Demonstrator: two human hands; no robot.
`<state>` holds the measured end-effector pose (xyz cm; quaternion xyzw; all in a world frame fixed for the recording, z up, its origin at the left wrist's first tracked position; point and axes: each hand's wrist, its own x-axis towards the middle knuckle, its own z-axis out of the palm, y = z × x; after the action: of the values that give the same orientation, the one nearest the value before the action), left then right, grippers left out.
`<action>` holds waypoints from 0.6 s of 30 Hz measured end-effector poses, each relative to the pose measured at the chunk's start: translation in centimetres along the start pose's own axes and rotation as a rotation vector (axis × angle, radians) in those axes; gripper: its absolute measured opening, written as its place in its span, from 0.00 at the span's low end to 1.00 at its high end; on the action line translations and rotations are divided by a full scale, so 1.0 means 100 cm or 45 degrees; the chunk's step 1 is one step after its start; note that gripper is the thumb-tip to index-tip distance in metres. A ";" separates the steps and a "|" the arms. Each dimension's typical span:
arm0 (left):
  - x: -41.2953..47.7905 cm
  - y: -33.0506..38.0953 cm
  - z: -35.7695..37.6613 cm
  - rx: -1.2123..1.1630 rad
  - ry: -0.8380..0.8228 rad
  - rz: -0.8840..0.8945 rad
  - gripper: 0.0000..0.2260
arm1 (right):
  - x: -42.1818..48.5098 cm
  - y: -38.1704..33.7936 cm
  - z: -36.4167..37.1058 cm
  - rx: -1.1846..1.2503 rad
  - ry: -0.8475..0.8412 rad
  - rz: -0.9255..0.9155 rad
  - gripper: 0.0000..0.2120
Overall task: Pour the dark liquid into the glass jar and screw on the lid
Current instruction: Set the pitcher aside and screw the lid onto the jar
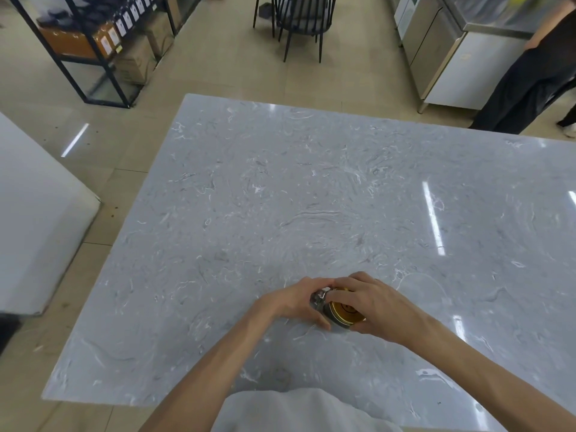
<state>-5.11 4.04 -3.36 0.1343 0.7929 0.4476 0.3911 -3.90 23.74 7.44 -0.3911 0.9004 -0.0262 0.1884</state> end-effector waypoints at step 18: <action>-0.004 0.004 0.009 -0.012 0.090 0.056 0.37 | 0.005 -0.036 0.013 -0.066 0.033 0.793 0.35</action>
<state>-4.24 4.60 -3.06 0.1338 0.8009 0.4644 0.3537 -1.27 21.04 6.74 -0.1009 0.9797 0.0508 0.1659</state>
